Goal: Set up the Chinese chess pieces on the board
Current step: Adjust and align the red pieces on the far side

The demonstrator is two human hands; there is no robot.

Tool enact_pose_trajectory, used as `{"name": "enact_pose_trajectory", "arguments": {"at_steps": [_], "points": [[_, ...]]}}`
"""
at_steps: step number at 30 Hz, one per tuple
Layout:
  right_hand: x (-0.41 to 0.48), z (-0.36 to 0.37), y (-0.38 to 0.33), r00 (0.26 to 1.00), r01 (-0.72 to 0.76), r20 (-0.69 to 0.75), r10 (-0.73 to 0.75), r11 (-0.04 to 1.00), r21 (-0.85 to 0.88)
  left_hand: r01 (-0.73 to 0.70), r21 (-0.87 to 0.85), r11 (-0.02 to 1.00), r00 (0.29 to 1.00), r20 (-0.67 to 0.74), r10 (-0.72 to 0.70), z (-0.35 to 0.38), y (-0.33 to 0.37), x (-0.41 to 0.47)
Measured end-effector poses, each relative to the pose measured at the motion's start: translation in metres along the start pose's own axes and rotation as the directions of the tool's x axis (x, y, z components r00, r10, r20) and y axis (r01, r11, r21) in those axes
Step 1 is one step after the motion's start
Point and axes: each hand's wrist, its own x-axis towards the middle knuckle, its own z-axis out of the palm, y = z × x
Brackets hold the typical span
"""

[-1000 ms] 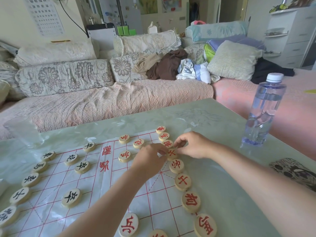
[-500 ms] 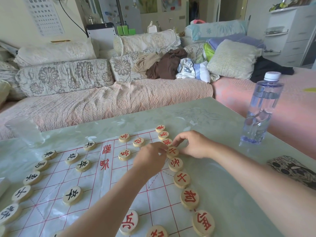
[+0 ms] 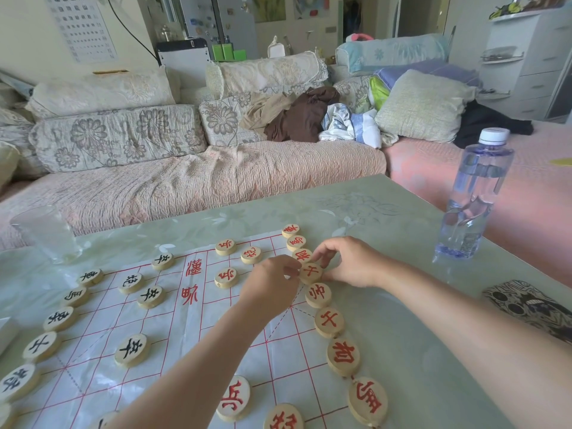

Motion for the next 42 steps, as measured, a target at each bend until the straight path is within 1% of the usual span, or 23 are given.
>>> {"name": "enact_pose_trajectory", "arguments": {"at_steps": [5,11,16,31,34,37,42], "points": [[0.000,0.000,0.002,1.000,0.010,-0.005,-0.010,1.000,-0.014,0.008,0.024,1.000,1.000,-0.012,-0.007,-0.001,0.001,0.000],[-0.003,0.000,-0.001,1.000,0.016,-0.012,-0.016,1.000,0.007,0.010,-0.025,1.000,1.000,0.020,-0.010,-0.001,0.000,0.002],[-0.003,0.001,0.000,0.999,0.031,-0.015,-0.031,0.999,0.012,-0.003,0.026,1.000,1.000,0.017,0.002,0.000,-0.001,0.002],[0.000,0.004,0.002,0.999,0.030,-0.016,-0.031,0.999,-0.020,-0.009,0.038,0.999,1.000,-0.009,0.010,0.002,0.003,0.003],[-0.008,-0.005,-0.003,0.998,0.015,-0.054,-0.015,1.000,-0.014,-0.024,0.057,0.998,0.999,-0.026,0.026,-0.001,0.003,-0.004],[-0.023,-0.012,-0.010,0.995,0.010,-0.097,-0.012,1.000,-0.017,-0.045,0.086,0.995,0.999,-0.004,0.046,-0.004,0.004,-0.016],[-0.057,0.005,-0.015,0.995,-0.041,-0.091,0.043,0.999,0.019,-0.043,0.068,0.997,0.998,0.045,0.040,-0.007,0.010,-0.034]]}}
